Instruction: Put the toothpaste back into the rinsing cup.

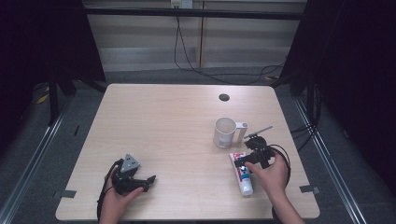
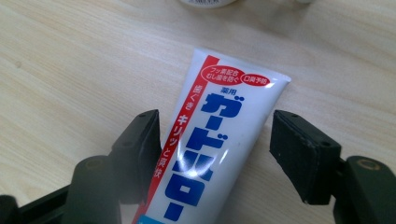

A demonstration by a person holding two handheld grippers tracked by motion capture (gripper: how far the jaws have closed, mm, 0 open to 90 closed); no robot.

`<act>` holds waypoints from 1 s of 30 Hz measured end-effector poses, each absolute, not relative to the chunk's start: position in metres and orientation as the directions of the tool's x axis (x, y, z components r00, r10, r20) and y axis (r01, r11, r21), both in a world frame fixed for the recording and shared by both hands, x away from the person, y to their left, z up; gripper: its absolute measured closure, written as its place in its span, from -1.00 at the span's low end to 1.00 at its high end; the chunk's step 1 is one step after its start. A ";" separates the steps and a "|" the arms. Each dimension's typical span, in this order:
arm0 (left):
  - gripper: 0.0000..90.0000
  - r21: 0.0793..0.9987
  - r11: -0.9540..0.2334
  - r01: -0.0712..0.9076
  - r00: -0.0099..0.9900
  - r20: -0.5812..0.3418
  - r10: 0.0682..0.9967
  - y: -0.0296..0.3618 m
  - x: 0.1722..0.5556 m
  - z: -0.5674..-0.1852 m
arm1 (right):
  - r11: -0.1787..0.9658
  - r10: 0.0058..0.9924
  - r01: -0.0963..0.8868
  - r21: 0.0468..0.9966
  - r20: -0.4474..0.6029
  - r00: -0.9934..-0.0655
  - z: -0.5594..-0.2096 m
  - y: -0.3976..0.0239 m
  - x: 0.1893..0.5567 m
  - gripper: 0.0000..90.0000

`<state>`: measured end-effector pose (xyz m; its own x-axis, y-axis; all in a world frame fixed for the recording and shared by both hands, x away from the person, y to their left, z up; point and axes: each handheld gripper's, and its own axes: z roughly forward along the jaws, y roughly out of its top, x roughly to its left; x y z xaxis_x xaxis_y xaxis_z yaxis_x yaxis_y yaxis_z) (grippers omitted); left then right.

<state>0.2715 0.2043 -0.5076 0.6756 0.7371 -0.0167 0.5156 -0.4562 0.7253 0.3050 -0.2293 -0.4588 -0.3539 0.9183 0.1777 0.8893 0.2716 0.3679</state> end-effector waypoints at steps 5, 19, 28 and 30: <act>-0.62 0.725 -0.457 0.515 0.676 -0.015 0.737 0.204 0.271 -0.508 | 0.260 0.922 0.895 0.362 0.183 -0.342 -0.463 -0.228 0.307 -0.26; -0.63 0.724 -0.458 0.515 0.677 -0.016 0.736 0.204 0.271 -0.508 | 0.234 0.938 0.916 0.325 0.171 -0.300 -0.474 -0.219 0.310 -0.20; -0.63 0.724 -0.456 0.518 0.676 -0.019 0.736 0.204 0.271 -0.508 | 0.295 0.930 0.885 0.359 0.103 -0.352 -0.469 -0.209 0.305 0.37; -0.63 0.724 -0.455 0.518 0.676 -0.020 0.737 0.204 0.271 -0.508 | 0.309 0.925 0.874 0.375 0.095 -0.368 -0.467 -0.208 0.303 0.47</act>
<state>0.2712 0.2039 -0.5076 0.6758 0.7368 -0.0203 0.5182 -0.4554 0.7240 0.3027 -0.2082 -0.4668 -0.3675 0.9251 0.0952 0.8743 0.3087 0.3746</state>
